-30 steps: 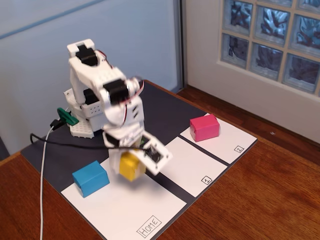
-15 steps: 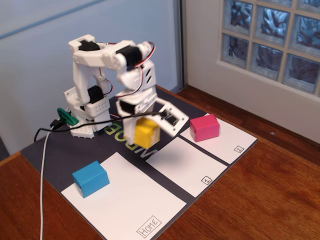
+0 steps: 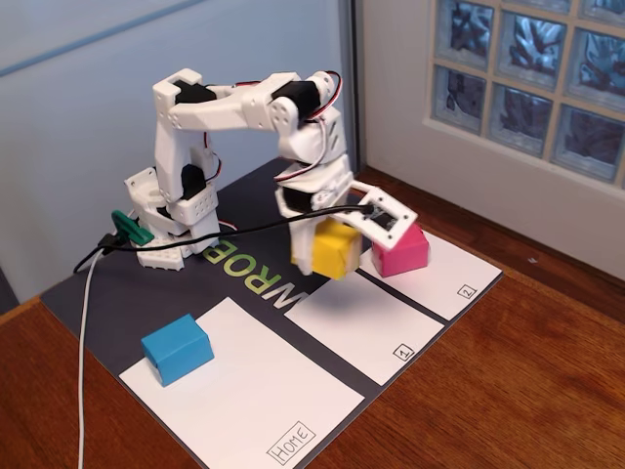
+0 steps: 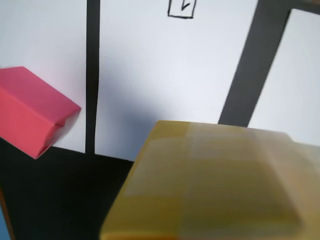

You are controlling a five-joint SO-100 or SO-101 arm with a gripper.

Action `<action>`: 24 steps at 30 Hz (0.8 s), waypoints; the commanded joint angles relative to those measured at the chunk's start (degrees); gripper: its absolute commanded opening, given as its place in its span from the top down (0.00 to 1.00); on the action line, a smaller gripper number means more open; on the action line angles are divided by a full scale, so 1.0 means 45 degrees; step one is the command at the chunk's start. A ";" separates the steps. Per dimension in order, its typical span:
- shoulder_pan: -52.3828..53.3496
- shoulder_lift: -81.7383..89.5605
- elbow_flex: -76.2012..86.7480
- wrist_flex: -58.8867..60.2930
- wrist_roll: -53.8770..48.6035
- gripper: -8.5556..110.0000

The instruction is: Move box yellow to zone 1

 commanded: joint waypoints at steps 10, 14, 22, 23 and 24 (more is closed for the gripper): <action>-0.1172 -0.1641 -0.0566 -0.1758 0.1113 0.93; -0.1309 -0.2246 -0.0430 -0.2090 0.1250 0.93; -0.1191 -0.2754 0.0879 -0.3320 0.1270 0.93; -0.1172 -0.2656 0.1270 -0.3594 0.1289 0.93; -0.1133 -0.2559 0.1699 -0.3867 0.1309 0.93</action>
